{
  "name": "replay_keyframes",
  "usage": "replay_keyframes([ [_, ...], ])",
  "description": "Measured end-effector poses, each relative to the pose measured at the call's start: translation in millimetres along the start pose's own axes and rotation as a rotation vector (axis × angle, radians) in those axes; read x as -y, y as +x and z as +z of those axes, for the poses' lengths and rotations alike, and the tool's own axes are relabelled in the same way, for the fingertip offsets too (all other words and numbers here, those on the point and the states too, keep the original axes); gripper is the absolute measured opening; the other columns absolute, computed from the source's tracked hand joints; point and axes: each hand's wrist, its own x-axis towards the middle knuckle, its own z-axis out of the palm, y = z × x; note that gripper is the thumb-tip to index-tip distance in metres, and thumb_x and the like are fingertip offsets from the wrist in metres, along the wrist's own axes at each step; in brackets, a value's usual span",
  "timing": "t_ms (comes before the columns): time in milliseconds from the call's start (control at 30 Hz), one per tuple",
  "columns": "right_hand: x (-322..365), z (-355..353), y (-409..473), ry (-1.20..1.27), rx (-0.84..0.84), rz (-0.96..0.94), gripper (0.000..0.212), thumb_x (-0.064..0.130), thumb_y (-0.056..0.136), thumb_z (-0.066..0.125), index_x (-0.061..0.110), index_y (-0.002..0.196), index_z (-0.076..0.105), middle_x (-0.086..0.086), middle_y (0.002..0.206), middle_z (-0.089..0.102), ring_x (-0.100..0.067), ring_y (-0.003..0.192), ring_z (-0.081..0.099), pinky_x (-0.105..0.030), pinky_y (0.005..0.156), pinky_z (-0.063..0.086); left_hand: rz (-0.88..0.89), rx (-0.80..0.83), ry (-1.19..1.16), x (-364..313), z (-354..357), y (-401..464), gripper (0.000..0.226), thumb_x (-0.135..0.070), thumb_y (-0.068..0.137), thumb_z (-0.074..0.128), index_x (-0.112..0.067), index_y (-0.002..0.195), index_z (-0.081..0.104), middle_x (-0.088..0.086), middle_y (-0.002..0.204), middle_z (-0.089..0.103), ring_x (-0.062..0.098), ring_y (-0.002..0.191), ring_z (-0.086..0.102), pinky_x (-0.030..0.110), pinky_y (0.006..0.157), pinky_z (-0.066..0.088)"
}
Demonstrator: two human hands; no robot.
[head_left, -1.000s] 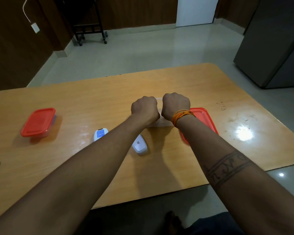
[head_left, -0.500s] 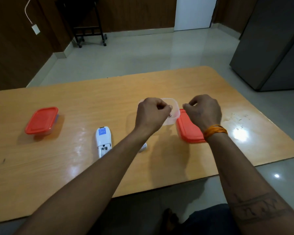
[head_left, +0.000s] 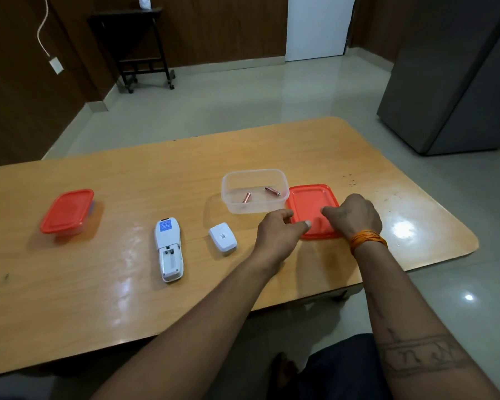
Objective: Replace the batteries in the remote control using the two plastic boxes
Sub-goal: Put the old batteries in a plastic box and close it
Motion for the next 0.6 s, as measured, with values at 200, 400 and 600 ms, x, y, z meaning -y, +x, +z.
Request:
replay_keyframes([
  [200, -3.6, -14.6, 1.6, 0.277, -0.004, 0.063, 0.057, 0.035, 0.070, 0.066, -0.003, 0.113, 0.064, -0.011, 0.085, 0.065, -0.037, 0.083, 0.067, -0.032, 0.062, 0.046, -0.065, 0.034, -0.049, -5.4, 3.8, 0.3, 0.074, -0.047, 0.071, 0.079, -0.014, 0.136, 0.065, 0.008, 0.127, 0.071, 0.032, 0.118, 0.068, 0.046, 0.101, 0.055],
  [400, 15.1, -29.1, -23.8, 0.623, -0.420, -0.146, 0.032, 0.017, 0.087, 0.068, 0.010, 0.117, 0.075, -0.010, 0.108, 0.075, -0.022, 0.090, 0.063, -0.036, 0.080, 0.056, -0.079, 0.171, -0.260, -18.3, -15.3, 10.2, 0.018, -0.022, 0.094, 0.074, -0.010, 0.108, 0.070, 0.014, 0.104, 0.071, 0.023, 0.095, 0.070, 0.035, 0.087, 0.060],
  [600, 32.7, -25.2, -36.7, 0.462, -0.625, -0.597, 0.011, 0.016, 0.091, 0.070, 0.012, 0.102, 0.072, -0.007, 0.099, 0.072, -0.028, 0.088, 0.065, -0.040, 0.071, 0.055, -0.118, 0.006, -0.508, -52.0, -69.1, 24.6, 0.032, -0.029, 0.105, 0.058, 0.002, 0.113, 0.063, 0.020, 0.105, 0.072, 0.025, 0.079, 0.073, 0.027, 0.061, 0.063],
])
